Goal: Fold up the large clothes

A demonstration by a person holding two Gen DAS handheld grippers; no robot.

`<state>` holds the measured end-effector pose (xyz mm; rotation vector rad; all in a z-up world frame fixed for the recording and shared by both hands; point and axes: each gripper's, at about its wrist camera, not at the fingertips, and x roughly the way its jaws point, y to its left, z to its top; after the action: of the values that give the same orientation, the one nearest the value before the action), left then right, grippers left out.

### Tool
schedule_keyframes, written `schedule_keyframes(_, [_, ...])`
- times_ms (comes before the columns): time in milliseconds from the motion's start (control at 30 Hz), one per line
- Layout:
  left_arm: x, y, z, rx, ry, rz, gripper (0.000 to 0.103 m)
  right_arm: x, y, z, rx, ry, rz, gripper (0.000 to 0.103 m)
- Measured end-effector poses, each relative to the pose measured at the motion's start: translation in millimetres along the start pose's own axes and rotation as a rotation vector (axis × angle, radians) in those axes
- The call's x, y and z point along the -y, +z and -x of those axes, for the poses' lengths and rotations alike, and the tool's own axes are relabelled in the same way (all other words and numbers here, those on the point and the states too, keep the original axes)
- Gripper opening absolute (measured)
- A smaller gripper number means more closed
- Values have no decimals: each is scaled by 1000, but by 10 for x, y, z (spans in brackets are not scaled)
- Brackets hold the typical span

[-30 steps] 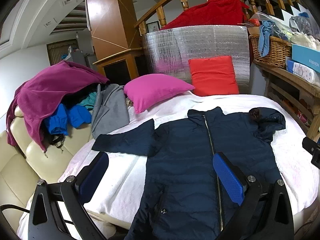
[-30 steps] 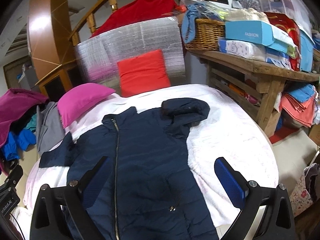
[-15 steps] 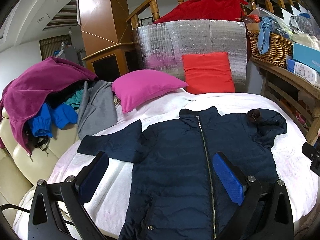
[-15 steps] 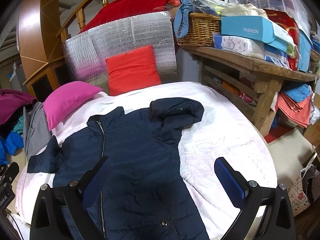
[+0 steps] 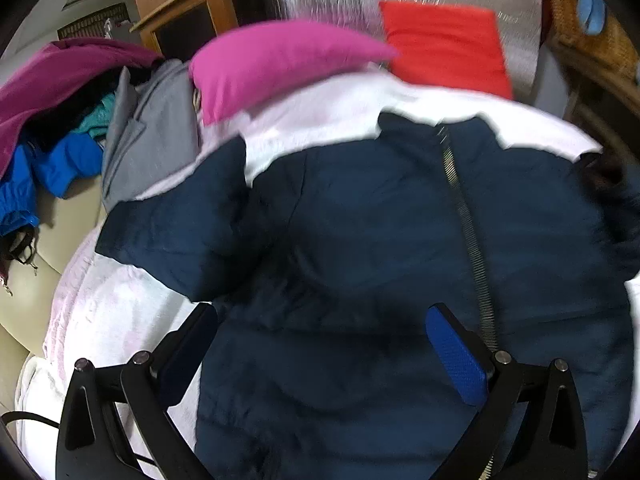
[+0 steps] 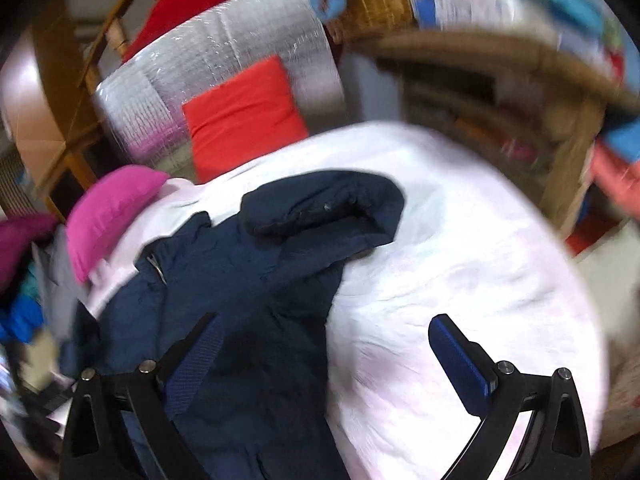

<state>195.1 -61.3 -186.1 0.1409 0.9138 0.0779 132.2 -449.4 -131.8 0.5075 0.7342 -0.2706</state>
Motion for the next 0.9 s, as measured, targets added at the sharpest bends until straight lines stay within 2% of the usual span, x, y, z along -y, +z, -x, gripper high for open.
schedule_keyframes(133, [29,-76,-302,-96,-31,-17,103,330,264,-537,-44,152,-200,103])
schedule_keyframes(233, [77,-29,-343,-88,-34,-31,103,491,397,-943,-76,172,-318,103])
schedule_keyframes(333, [86,33,-337,-81,-41,-25,103,678,438,-1240,-61,174,-460,102])
schedule_keyframes(367, [84,51,-339,-80,-48,-16,103,719,436,-1313,-55,175,-497,99])
schedule_keyframes(400, [71,58,-342,-78,-53,-13,103,737,430,-1383,-48,184,-522,87])
schedule_keyframes(433, [69,65,-333,-74,-57,-11,103,732,427,-1425,-48,192,-525,71])
schedule_keyframes(600, [26,118,-241,-45,-44,-7,103,430,446,-1281,16,151,-412,45])
schedule_keyframes(733, [-102,115,-213,-42,-59,28,103,-71,374,-906,74,199,-266,41])
schedule_keyframes(900, [-291,152,-209,-37,-56,80,103,-798,45,-618,79,264,-91,41])
